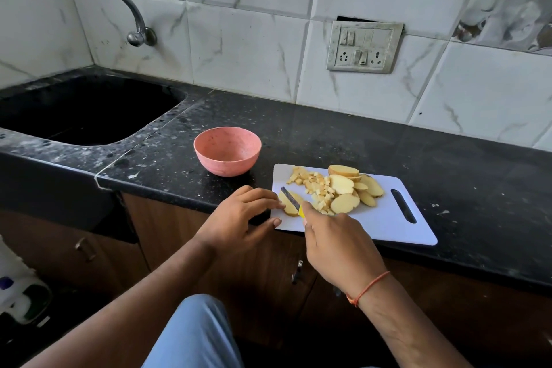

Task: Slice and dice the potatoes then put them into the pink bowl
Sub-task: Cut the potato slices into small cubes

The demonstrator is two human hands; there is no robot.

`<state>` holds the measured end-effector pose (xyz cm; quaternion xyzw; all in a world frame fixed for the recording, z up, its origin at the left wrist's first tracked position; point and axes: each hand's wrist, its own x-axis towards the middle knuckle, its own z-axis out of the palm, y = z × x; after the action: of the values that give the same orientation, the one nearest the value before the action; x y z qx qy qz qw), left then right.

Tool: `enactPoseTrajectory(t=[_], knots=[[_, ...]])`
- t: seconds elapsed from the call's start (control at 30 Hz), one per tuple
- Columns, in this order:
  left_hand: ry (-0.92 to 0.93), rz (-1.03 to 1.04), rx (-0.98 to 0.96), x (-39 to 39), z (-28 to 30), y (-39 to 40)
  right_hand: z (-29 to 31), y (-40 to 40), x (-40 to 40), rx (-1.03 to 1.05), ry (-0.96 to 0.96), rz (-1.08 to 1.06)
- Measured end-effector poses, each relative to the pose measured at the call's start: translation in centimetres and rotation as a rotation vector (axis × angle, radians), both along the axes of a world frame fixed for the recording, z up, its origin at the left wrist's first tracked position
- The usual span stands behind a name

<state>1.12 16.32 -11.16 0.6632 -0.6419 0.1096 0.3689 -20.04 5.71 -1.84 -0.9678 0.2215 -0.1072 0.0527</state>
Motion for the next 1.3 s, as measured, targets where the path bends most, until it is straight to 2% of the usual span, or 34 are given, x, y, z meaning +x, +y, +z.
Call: enactPoseTrajectory(t=[0.3, 0.5, 0.67, 0.9, 1.3], knots=[[-0.078, -0.001, -0.028, -0.2, -0.5, -0.1, -0.7, 0.2, 1.2, -0.158, 0.132, -0.036], [-0.116, 0.008, -0.024, 0.0, -0.5, -0.2, -0.3, 0.4, 0.3, -0.191, 0.197, -0.010], [-0.155, 0.008, 0.009, 0.1, -0.5, -0.2, -0.2, 0.2, -0.8, -0.172, 0.211, 0.006], [-0.249, 0.065, -0.074, 0.0, -0.9, -1.4, -0.3, 0.6, -1.4, -0.126, 0.203, 0.013], [-0.283, 0.091, -0.015, 0.7, -1.5, -1.5, 0.2, 1.6, -2.9, -0.066, 0.212, 0.006]])
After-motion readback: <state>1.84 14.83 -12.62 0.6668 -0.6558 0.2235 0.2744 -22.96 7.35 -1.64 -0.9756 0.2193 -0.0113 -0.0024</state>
